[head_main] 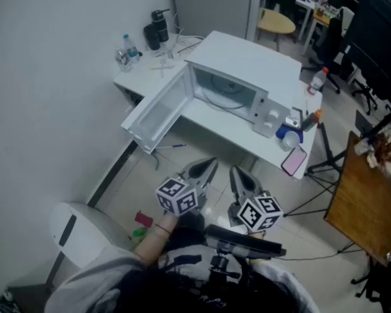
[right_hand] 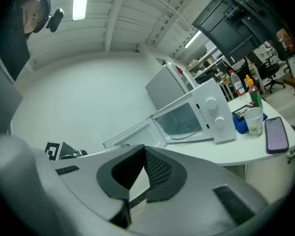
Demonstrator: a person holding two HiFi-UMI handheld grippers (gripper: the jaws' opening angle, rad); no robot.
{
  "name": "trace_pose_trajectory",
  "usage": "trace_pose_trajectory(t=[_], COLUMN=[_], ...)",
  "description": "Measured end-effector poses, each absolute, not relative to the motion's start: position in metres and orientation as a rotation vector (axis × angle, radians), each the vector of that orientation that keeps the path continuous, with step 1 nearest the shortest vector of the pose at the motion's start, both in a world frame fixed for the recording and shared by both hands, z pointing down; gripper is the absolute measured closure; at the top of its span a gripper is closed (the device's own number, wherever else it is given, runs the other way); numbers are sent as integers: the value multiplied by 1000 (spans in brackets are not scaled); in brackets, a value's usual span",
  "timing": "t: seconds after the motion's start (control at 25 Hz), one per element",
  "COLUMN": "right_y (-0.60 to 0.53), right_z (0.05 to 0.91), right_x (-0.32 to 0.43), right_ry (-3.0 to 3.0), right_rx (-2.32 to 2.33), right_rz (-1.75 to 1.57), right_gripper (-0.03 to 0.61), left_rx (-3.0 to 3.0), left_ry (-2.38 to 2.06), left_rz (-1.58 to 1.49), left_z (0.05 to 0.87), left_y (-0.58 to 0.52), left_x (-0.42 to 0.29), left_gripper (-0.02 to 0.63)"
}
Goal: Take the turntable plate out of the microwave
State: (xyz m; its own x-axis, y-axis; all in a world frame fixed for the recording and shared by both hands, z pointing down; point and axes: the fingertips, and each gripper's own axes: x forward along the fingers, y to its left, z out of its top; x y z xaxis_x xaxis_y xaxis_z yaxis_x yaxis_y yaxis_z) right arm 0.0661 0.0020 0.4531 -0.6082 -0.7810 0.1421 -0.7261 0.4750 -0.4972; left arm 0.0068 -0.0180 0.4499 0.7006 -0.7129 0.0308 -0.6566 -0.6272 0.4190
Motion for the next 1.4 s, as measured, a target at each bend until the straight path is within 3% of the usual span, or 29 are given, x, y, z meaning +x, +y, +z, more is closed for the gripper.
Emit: trace_pose_trajectory(t=[0.36,0.56,0.88,1.4], right_y=[-79,-100,-117,-196], right_z=[466,476,507,534], right_x=[8,-6,-1,10], right_ry=[2551,2510,2396,2250], right_rx=[-1438,-1476,-1559,-1492], right_rz=[-868,-933,-1114,-1321], right_gripper=[569,506,457,457], left_rx=[2495,2509,2506,2458], left_ry=[-982,-901,-810,-955], left_rz=[-171,-136,-84,-106], left_z=[451,458,482,485], left_y=[-103,-129,-137,-182], left_x=[-52,-62,-53,-77], left_gripper=[609,609,609,609])
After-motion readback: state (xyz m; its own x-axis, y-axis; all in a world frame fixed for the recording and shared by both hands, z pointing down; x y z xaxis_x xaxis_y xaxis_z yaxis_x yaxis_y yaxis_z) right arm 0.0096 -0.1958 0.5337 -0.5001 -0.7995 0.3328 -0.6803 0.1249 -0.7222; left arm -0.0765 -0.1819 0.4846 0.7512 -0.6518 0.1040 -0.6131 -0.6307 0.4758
